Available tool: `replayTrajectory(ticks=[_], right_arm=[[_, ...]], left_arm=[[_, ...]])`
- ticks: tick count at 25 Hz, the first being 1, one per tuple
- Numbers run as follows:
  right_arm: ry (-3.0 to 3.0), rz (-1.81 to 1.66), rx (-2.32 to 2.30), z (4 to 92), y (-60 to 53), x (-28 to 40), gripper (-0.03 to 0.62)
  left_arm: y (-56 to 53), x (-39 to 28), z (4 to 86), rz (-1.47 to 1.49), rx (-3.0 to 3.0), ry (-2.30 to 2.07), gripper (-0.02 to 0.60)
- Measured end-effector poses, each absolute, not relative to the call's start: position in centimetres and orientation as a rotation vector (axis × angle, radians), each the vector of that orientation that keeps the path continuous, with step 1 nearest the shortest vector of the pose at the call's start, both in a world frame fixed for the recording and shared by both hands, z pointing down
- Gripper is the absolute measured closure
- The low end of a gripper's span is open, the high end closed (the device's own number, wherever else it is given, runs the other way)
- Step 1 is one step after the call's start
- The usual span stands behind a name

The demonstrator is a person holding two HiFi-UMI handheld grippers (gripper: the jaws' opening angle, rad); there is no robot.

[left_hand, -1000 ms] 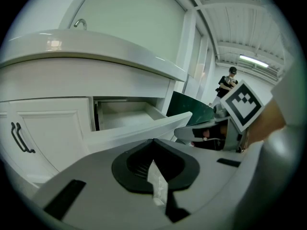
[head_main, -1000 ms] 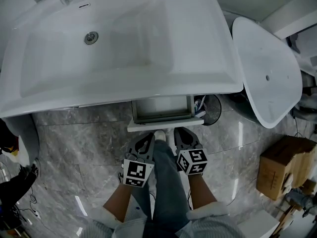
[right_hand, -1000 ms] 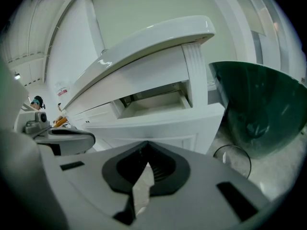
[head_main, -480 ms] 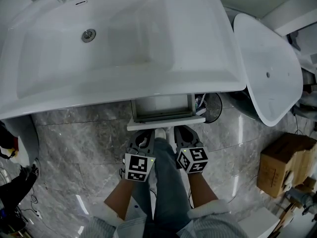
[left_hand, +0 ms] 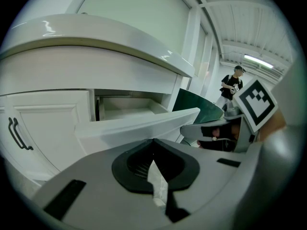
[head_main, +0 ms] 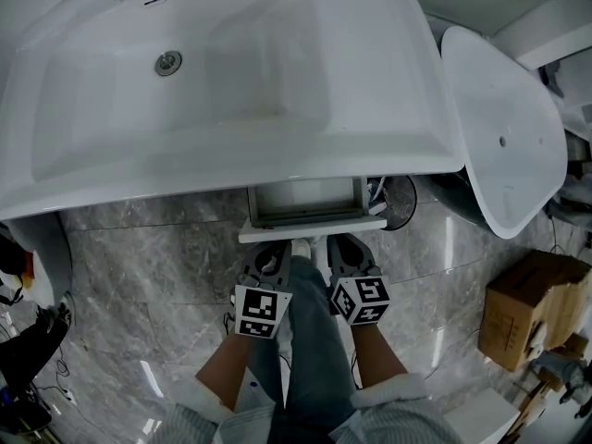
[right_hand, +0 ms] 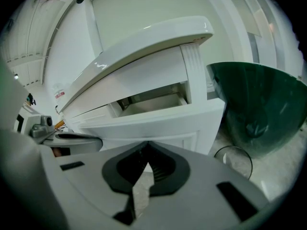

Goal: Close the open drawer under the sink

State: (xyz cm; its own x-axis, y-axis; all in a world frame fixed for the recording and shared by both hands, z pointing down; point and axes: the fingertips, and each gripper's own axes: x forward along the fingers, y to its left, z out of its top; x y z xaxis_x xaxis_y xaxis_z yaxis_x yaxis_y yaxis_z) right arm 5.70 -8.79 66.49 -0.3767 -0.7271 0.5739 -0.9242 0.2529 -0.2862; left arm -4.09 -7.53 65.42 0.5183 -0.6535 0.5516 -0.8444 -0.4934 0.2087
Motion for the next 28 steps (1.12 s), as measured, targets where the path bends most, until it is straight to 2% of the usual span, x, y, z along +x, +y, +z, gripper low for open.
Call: replayTrajectory(ticks=[28], right_arm=[[-2.234,0.796,1.539,65.6,-13.6,5.1,0.585]], left_arm=[[-12.5,-4.7,64.4,0.531,2.33,-1.282,0.566]])
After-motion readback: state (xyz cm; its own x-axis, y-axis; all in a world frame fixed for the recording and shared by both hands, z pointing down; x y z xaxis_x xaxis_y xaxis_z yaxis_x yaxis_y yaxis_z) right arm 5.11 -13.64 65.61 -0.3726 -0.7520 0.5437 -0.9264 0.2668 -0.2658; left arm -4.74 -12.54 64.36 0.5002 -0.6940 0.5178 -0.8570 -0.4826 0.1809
